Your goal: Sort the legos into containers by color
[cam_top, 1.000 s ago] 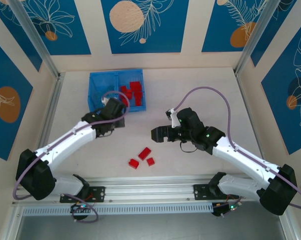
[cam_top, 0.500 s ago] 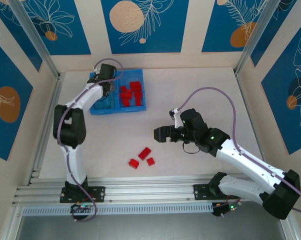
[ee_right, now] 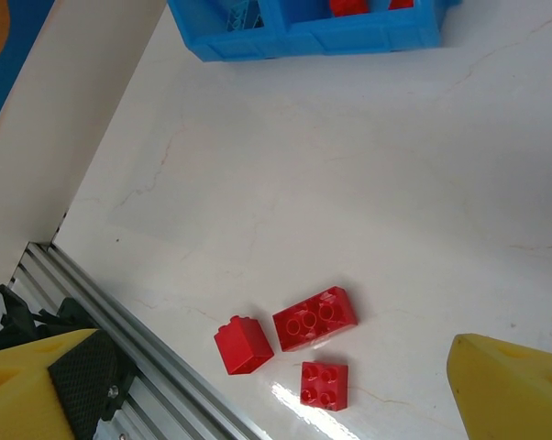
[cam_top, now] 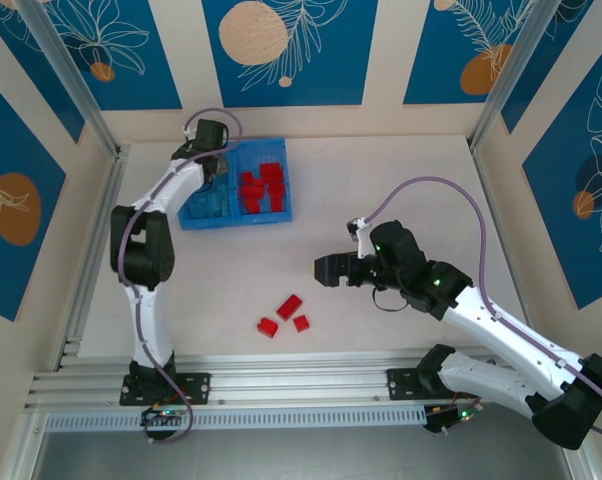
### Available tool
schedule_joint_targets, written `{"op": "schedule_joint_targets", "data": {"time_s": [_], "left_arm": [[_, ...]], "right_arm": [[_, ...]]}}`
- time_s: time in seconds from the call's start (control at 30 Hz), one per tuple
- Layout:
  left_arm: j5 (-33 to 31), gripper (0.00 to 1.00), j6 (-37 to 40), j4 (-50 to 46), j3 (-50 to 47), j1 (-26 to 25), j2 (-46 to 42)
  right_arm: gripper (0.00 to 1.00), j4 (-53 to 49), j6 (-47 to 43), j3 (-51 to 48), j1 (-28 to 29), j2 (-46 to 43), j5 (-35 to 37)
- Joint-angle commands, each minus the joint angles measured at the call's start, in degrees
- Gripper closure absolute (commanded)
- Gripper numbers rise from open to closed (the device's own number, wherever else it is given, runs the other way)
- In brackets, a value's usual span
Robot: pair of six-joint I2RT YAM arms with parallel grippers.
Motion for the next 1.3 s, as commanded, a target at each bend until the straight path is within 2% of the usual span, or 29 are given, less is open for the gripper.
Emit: {"op": "schedule_joint_targets", "data": {"time_s": [0.0, 0.1, 0.23, 0.33, 0.47, 0.57, 0.63, 0.7, 0.8, 0.9, 1.07, 1.27], "left_arm": [[7.5, 0.55, -5.0, 3.6, -9.6, -0.3, -13.9], [11.5, 0.57, -4.7, 5.8, -19.7, -3.5, -25.5], [10.2, 0.58, 1.6, 3.7, -29.1, -11.4, -39.3], [11.4, 0.58, 7.1, 1.8, -35.8, -17.6, -48.8], [26.2, 0.54, 16.9, -3.5, -41.7, -21.5, -59.1], [38.3, 0.48, 27.7, -11.7, -41.8, -21.9, -63.5], [42.9, 0.47, 34.1, -16.2, -42.0, -22.0, -65.0], [45.5, 0.4, 38.9, -18.6, -43.3, -22.0, -65.8], [47.7, 0.26, 40.5, -15.1, -46.9, -22.4, -67.5], [48.7, 0.02, 42.0, -10.5, -50.7, -22.4, -68.7], [46.6, 0.0, 43.8, -9.2, -52.6, -22.4, -70.4], [44.8, 0.0, 43.1, -6.9, -55.4, -22.4, -73.8]], "right_arm": [[0.05, 1.2, 0.6, 0.3, 0.2, 2.1, 1.3], [0.05, 1.9, 0.7, 0.4, 0.5, 5.3, 1.7], [0.05, 3.9, 0.5, 1.0, 1.3, 11.0, 0.4], [0.05, 3.6, 0.5, 2.0, 2.6, 15.8, 0.4], [0.06, 4.6, 4.6, 1.5, 4.2, 21.9, 0.4], [0.08, 1.2, 14.4, 3.3, 5.7, 27.6, 2.0], [0.09, -1.4, 22.2, 5.1, 7.3, 31.6, 2.3], [0.09, -3.9, 29.5, 7.9, 10.0, 35.5, 3.0], [0.08, -9.3, 34.9, 13.9, 14.5, 42.0, 6.9], [0.08, -15.5, 36.9, 20.6, 16.4, 48.6, 9.1], [0.13, -18.8, 38.3, 25.3, 18.0, 54.2, 12.8], [0.35, -20.1, 39.2, 27.6, 18.4, 57.8, 16.0]]}}
